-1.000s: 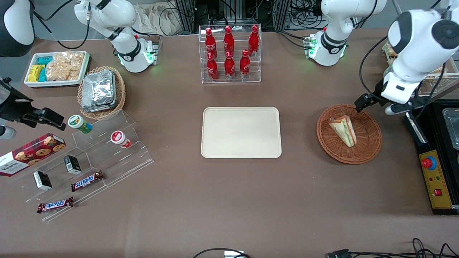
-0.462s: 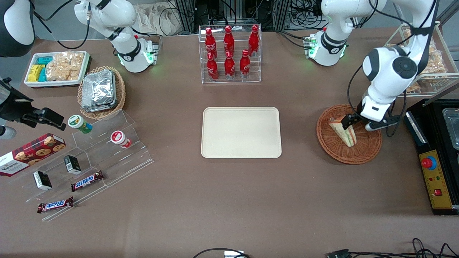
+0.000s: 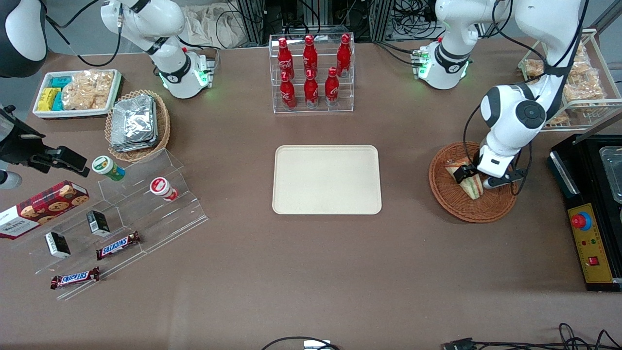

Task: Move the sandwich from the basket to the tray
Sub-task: 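Close the left gripper on the wrapped sandwich's crust edge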

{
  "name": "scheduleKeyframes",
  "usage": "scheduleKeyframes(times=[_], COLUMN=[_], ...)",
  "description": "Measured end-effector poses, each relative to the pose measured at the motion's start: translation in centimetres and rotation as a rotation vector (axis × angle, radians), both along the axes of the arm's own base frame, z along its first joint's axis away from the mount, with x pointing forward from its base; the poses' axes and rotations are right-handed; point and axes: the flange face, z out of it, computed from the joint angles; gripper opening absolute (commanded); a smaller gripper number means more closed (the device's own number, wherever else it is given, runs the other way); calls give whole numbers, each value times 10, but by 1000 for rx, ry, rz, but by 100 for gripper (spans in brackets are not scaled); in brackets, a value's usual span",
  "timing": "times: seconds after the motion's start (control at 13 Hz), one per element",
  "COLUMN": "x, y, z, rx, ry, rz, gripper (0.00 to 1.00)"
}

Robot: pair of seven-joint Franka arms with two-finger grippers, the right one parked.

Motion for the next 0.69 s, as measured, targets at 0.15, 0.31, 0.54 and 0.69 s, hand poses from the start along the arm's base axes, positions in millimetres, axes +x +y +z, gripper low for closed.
scheduleKeyframes(times=[0.15, 0.31, 0.54, 0.69], x=[0, 0, 0, 0], y=[0, 0, 0, 0], z=[0, 0, 0, 0], rx=[0, 0, 0, 0], ry=[0, 0, 0, 0], rz=[0, 0, 0, 0], gripper=[45, 12, 12, 12])
